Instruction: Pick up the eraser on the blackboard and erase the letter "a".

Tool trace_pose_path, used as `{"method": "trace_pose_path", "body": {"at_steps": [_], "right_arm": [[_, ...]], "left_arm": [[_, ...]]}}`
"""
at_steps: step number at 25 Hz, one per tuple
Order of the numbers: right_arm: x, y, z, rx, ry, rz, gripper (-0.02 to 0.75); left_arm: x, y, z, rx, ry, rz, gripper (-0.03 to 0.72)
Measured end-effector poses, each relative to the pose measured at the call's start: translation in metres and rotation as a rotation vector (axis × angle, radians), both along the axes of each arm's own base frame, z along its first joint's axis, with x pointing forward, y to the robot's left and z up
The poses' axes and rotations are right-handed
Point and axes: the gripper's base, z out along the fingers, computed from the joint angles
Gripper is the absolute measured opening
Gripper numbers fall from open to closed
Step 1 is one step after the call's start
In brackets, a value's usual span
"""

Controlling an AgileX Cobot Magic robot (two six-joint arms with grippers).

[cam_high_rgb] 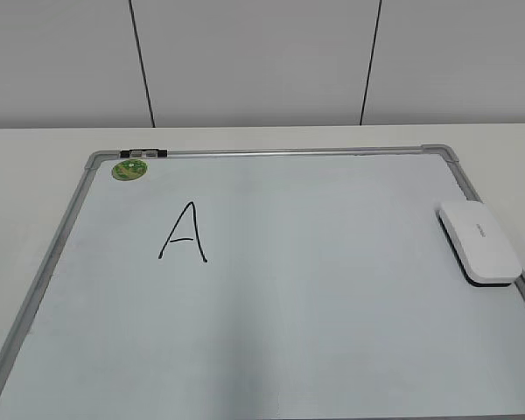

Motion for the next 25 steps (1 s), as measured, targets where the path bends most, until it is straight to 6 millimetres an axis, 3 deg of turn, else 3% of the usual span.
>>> {"method": "trace_pose_path", "body": {"at_steps": [7, 25], "right_arm": [[-0.014, -0.014, -0.028, -0.102, -0.056, -0.067, 0.521], [-0.004, -0.013, -0.032, -0.094, -0.139, -0.073, 0.521]], "left_arm": [[-0.005, 0.001, -0.003, -0.011, -0.063, 0.001, 0.316], [-0.005, 0.002, -0.002, -0.010, -0.073, 0.002, 0.314]]}}
